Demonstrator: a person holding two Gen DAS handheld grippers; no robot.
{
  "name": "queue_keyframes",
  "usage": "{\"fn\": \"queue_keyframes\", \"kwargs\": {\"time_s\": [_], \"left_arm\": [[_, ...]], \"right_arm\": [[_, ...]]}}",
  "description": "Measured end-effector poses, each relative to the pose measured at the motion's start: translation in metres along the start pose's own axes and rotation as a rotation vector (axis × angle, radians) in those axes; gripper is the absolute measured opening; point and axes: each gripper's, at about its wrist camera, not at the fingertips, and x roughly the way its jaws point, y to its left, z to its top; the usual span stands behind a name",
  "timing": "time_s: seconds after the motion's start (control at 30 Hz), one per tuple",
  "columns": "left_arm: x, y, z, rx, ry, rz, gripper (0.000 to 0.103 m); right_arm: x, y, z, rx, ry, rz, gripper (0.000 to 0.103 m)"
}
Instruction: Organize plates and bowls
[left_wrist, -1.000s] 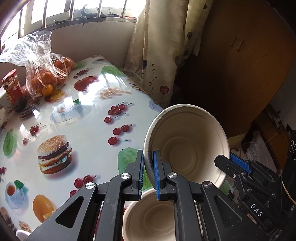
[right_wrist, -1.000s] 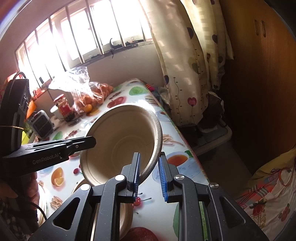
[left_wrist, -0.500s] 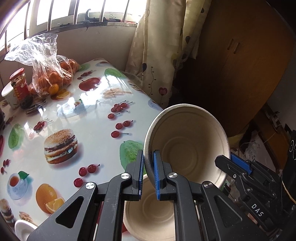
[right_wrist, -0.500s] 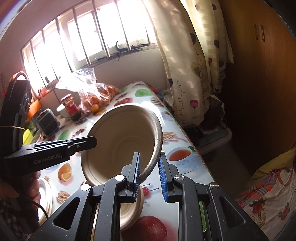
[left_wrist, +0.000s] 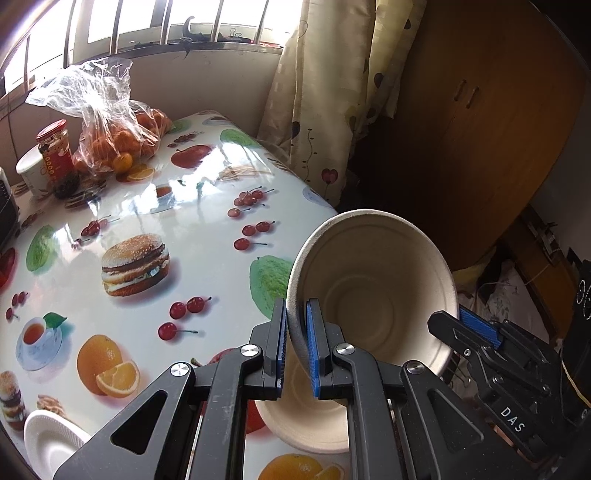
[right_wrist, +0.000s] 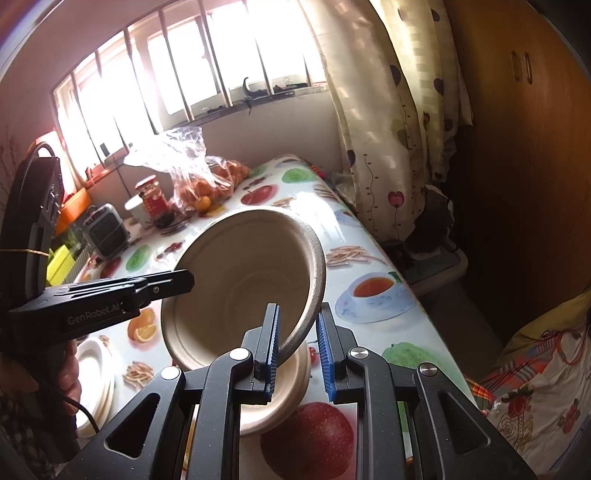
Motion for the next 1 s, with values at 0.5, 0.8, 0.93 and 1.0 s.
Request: {"fn": "queue_keyframes", "kwargs": {"time_s": [0.5, 0.8, 0.93, 1.0], "left_arm": [[0.001, 0.012, -0.029, -0.036, 0.037, 0.011, 0.011], [0.005, 0.017, -0.042, -0.049, 0.053, 0.025, 0.011], [0.007, 0.019, -0.045, -0.06, 0.062, 0.026, 0.011], [0.01, 0.02, -0.047, -0.066, 0.07, 0.027, 0.011]], "right_arm": [[0.004, 0.012, -0.026, 0.001, 0.044, 0.011, 0.02], [0.008, 0.016, -0.035, -0.006, 0.067, 0.009, 0.02], [0.011, 0.017, -0.039, -0.009, 0.077, 0.003, 0.02], [0.012, 0.017, -0.039, -0.01, 0.081, 0.0, 0.02]]}}
